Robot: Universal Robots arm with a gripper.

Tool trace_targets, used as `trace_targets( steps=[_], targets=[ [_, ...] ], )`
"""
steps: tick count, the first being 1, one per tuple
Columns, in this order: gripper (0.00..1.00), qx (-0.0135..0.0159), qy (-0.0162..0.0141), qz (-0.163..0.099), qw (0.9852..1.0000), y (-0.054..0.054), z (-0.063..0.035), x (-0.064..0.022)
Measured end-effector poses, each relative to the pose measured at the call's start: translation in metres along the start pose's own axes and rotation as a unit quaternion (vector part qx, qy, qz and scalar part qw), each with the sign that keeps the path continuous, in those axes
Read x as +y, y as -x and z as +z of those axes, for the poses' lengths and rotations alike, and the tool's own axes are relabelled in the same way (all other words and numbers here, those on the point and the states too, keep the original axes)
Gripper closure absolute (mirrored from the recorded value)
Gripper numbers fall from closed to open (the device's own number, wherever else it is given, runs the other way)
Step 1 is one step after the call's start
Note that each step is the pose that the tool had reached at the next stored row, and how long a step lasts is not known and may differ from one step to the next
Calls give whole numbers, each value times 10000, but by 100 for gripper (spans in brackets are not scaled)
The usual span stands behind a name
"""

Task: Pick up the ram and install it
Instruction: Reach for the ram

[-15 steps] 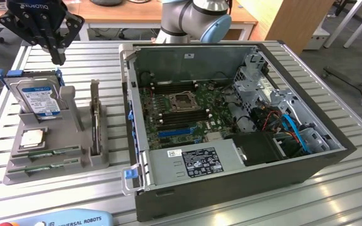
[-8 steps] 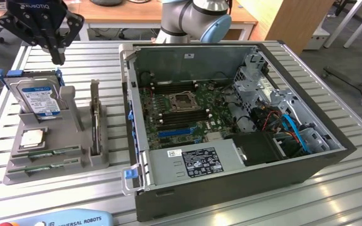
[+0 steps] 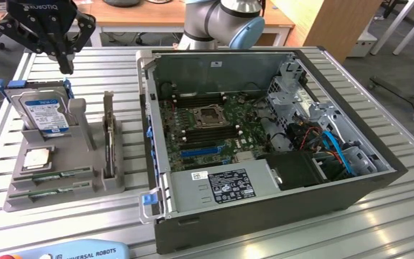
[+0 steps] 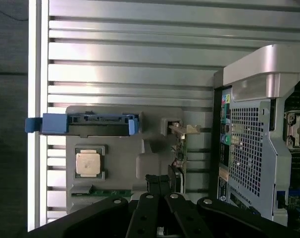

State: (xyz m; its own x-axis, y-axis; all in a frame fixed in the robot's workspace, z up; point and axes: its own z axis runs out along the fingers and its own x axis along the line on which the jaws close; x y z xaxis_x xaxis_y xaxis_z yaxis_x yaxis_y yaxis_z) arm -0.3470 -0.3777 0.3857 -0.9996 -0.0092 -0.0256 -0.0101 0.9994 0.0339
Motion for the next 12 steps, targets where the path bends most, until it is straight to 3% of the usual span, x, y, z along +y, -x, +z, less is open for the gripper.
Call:
trace_targets(
  steps=[12],
  targets=[
    [90,-2,-2,59,10000,-138,-3,-5]
  ],
)
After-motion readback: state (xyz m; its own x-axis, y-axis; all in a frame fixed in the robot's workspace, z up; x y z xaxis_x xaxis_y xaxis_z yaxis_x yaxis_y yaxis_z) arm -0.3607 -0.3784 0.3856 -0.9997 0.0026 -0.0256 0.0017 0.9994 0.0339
